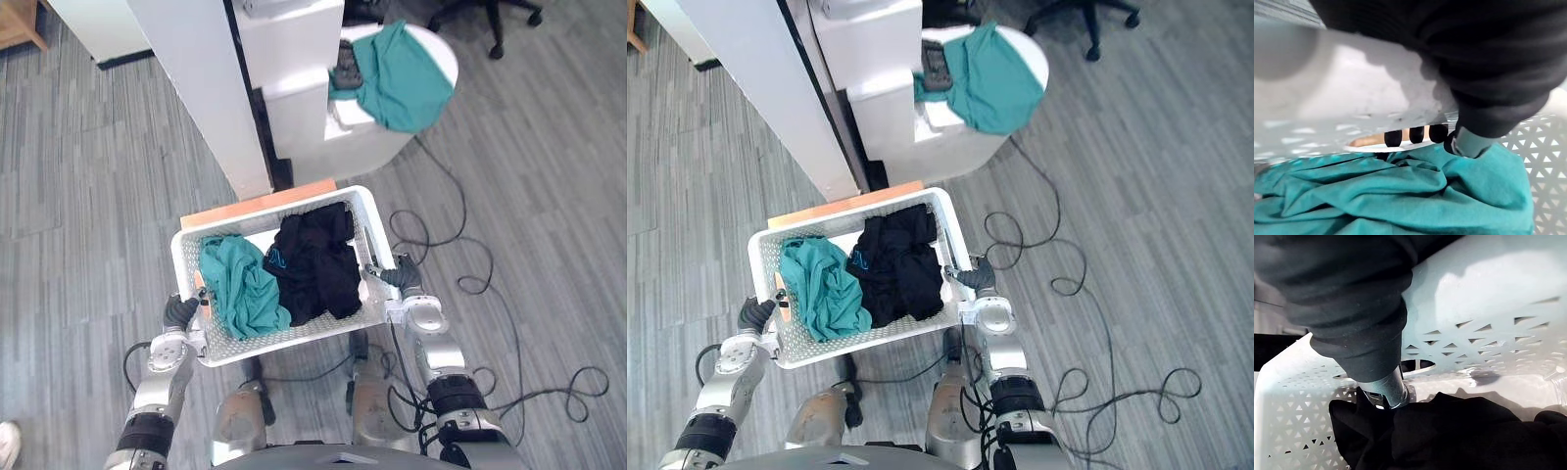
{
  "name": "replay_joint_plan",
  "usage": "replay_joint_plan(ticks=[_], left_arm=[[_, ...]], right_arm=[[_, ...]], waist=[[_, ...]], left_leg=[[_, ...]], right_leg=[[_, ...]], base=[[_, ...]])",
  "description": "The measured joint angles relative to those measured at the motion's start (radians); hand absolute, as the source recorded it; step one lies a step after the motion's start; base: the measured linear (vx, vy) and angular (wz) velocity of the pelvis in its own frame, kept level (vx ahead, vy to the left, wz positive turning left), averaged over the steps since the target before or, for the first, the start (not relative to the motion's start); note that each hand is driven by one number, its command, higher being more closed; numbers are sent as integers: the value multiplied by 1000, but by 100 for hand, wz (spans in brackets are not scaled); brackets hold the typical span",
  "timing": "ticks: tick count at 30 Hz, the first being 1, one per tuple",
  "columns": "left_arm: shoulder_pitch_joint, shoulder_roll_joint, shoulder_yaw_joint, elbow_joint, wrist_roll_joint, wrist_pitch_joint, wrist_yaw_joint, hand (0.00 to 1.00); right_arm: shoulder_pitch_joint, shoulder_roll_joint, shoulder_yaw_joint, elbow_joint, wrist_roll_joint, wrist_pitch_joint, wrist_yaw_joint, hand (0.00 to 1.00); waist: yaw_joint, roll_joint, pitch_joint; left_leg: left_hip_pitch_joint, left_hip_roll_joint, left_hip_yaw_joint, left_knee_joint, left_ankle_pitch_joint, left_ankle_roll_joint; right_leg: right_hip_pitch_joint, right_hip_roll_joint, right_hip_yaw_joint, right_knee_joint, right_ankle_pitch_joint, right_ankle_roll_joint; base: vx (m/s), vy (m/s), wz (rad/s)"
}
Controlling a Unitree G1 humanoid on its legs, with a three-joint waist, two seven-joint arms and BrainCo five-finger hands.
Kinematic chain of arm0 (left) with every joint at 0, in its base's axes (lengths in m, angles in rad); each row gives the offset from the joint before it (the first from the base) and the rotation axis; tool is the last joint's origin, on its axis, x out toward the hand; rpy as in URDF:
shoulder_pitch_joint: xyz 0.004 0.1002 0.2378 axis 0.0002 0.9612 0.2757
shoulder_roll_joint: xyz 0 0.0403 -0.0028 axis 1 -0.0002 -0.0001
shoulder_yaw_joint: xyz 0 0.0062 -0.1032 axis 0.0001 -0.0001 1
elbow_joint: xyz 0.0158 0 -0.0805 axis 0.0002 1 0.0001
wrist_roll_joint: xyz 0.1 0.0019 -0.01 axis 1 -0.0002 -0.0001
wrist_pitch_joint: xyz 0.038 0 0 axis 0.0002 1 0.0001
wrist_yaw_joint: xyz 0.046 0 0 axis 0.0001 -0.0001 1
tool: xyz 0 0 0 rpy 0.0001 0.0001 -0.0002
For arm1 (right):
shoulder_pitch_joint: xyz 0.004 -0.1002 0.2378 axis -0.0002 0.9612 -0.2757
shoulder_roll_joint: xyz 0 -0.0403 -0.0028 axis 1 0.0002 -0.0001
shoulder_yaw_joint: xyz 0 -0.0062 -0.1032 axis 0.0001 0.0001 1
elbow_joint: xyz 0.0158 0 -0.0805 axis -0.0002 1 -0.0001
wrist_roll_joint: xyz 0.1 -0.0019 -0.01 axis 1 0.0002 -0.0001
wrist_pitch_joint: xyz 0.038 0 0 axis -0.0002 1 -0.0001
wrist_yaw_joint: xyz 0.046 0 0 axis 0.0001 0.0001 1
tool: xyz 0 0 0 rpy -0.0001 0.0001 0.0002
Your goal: Pick up the laundry basket with both hands and put the clothes into the washing machine.
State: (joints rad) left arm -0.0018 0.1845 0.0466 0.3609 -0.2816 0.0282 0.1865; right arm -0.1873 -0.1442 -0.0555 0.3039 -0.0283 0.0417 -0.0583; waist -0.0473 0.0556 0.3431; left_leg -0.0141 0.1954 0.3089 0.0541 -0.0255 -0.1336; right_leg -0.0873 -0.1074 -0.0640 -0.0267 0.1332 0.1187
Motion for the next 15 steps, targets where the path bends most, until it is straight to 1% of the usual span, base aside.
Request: replay_joint_plan(ticks=[1,2,3,4,5,6,7,8,9,10,11,12,13,14,15], left_arm=[[7,0,2,-9,-1,0,-3,100],[25,-1,8,-31,-1,0,-15,100],[42,-3,11,-49,-2,0,-19,100],[49,-5,12,-55,-2,0,-20,100],[61,-11,13,-71,-13,0,-24,100],[63,-13,13,-76,-18,0,-28,100],[68,-20,15,-87,-20,-1,-35,100],[76,-24,21,-99,-20,-1,-38,100],[95,-35,30,-124,-20,-1,-40,100],[114,-39,37,-150,-20,-3,-40,100],[124,-37,42,-159,-20,-8,-40,100],[140,-40,52,-158,-21,-10,-40,100],[156,-48,51,-156,-21,-10,-40,100],[160,-51,49,-156,-21,-10,-40,100],[174,-58,38,-163,-21,-10,-42,100]], right_arm=[[10,0,-1,-15,6,-2,6,100],[22,0,-3,-22,25,-18,17,100],[29,0,-4,-25,29,-25,26,100],[32,0,-4,-31,30,-25,28,100],[53,-1,-8,-64,31,-30,29,100],[64,-2,-10,-76,31,-37,30,100],[79,-1,-17,-100,32,-43,33,100],[80,1,-18,-101,32,-48,33,100],[86,11,-28,-104,32,-54,34,100],[85,21,-30,-104,31,-64,35,100],[84,29,-30,-106,30,-66,38,100],[92,42,-29,-114,28,-66,39,100],[130,57,-31,-137,25,-58,38,100],[159,59,-32,-155,26,-58,38,100],[214,70,-39,-200,26,-57,35,100]], waist=[[0,-3,-11],[0,-9,-34],[6,-9,-54],[7,-7,-59],[5,-4,-74],[1,-2,-81],[-3,8,-88],[-2,11,-90],[5,25,-98],[23,37,-106],[35,41,-107],[49,43,-109],[42,24,-117],[32,13,-123],[26,-13,-138]], left_leg=[[0,10,0,22,-15,-4],[-3,30,-1,80,-50,-3],[-3,50,-8,142,-83,1],[-2,59,-15,175,-97,3],[-13,67,-70,255,-125,27],[-25,67,-108,286,-134,31],[-40,59,-202,343,-160,47],[-42,46,-268,374,-185,56],[-36,-4,-414,395,-256,48],[-10,-46,-520,399,-332,47],[3,-52,-555,393,-363,42],[31,-70,-585,392,-425,38],[35,-94,-548,404,-432,62],[33,-106,-532,403,-428,70],[30,-124,-491,393,-416,76]], right_leg=[[9,6,1,0,-6,-2],[26,18,8,2,-17,-5],[42,33,29,4,-22,-9],[54,38,38,4,-24,-12],[68,47,58,14,-34,-15],[69,49,64,20,-38,-16],[69,60,86,34,-42,-15],[65,67,111,45,-45,-15],[47,82,166,61,-48,-12],[7,114,248,93,-52,-5],[-16,133,289,110,-56,0],[-44,158,363,133,-58,19],[-57,152,417,134,-44,13],[-61,141,431,126,-36,14],[-84,127,462,120,-23,5]], base=[[49,-38,-14],[60,-44,-30],[63,-41,-38],[59,-36,-53],[36,-16,-37],[23,-2,-45],[-1,22,-41],[-74,144,-85],[-134,237,-138],[-180,255,-162],[-221,192,-193],[-258,173,-175],[-244,175,-141],[-167,144,-92],[-157,122,-82]])
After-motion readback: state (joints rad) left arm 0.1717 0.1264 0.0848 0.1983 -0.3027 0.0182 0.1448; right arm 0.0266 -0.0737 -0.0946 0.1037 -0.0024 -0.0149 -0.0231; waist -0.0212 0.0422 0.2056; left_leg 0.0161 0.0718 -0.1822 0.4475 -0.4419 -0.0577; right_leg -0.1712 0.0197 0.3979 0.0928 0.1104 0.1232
